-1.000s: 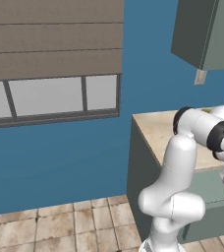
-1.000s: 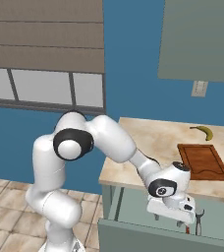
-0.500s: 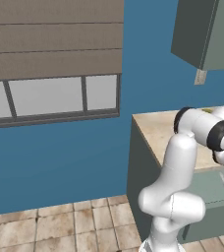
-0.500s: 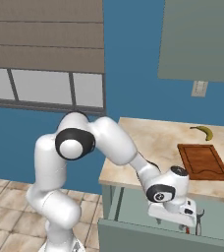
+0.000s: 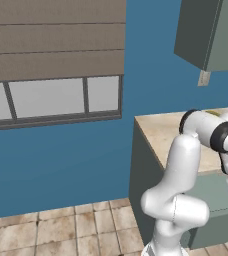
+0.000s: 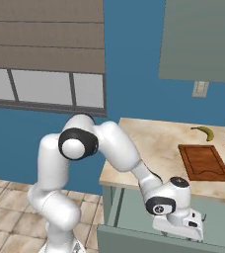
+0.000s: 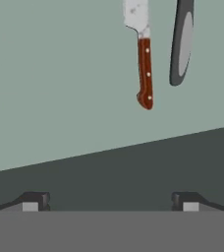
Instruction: Open the drawer on the right and place the cutting tools on the cutting board.
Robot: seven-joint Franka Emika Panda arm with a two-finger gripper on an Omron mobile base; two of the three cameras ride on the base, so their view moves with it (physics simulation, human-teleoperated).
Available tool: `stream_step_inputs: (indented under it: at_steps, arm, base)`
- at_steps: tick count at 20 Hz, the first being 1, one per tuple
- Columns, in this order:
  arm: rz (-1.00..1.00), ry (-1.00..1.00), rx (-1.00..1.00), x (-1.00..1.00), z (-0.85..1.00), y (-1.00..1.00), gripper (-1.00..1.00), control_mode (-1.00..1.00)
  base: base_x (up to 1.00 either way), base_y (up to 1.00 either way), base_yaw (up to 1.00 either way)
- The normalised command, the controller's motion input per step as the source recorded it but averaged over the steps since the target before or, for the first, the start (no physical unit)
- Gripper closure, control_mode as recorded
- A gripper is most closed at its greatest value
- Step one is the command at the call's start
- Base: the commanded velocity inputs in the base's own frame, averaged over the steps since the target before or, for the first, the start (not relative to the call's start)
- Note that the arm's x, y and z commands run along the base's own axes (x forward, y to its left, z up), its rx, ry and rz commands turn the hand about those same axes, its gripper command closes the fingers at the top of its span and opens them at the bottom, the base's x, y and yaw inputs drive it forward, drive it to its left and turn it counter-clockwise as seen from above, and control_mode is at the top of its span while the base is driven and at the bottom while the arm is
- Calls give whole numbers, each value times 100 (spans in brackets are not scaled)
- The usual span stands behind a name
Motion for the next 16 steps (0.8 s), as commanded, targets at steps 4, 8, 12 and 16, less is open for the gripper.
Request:
stream_step_inputs:
  at_steps: [4,8,12,16]
  arm:
    - [-2,0,-1,-64,-3,-30,-100,-100]
    - [-3,0,0,-94,0,-40,-100,-100]
    - [-4,0,0,-95,2,-38,-100,-100]
    - [0,-2,0,-6,34,-3,-100,-100]
  base:
    - [0,0,0]
    - [0,0,0]
    - [0,0,0]
    - [0,0,0]
